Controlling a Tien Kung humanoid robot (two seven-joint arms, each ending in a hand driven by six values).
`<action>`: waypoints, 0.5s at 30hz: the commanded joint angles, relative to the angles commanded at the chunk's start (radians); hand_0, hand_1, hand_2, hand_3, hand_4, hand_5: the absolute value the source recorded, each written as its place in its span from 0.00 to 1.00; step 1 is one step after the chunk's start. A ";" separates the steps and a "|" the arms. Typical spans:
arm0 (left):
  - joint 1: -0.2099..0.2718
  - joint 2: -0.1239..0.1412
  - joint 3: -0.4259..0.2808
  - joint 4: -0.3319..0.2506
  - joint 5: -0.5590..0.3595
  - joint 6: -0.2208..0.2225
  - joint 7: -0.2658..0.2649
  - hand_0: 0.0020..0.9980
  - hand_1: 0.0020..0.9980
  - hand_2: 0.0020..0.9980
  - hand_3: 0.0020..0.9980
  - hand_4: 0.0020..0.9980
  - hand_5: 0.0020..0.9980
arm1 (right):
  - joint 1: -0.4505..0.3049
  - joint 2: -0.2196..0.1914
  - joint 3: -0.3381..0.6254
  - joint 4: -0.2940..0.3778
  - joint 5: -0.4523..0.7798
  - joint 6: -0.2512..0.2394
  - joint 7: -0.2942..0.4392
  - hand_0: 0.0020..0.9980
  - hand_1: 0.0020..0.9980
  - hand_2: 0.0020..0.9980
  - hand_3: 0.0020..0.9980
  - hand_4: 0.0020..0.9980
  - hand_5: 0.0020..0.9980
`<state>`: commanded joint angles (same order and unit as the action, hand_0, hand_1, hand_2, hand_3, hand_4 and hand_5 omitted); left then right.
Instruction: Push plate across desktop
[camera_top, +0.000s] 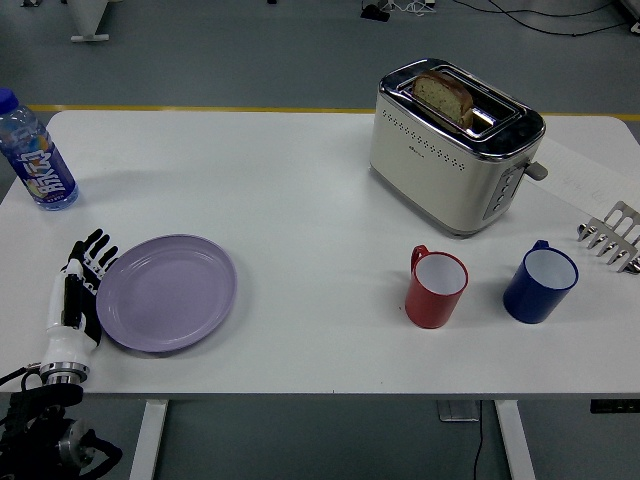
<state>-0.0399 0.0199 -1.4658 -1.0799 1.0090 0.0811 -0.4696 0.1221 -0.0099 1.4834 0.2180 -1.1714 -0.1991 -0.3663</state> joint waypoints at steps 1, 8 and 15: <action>0.000 -0.001 0.005 -0.002 -0.002 0.001 -0.001 0.82 0.86 0.91 0.84 0.54 1.00 | 0.000 0.000 0.000 0.000 -0.001 0.000 0.000 0.64 0.60 0.68 0.75 0.46 0.53; 0.000 -0.005 0.045 -0.013 -0.029 0.006 -0.012 0.83 0.86 0.91 0.83 0.54 1.00 | 0.002 -0.001 0.004 0.000 -0.008 0.002 -0.001 0.64 0.60 0.68 0.75 0.46 0.53; 0.003 -0.010 0.094 -0.031 -0.052 0.012 -0.021 0.82 0.86 0.91 0.83 0.54 1.00 | 0.001 -0.001 0.004 0.001 -0.010 0.002 -0.003 0.64 0.59 0.68 0.75 0.46 0.53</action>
<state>-0.0368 0.0103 -1.3722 -1.1112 0.9574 0.0935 -0.4908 0.1231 -0.0106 1.4869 0.2191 -1.1817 -0.1969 -0.3695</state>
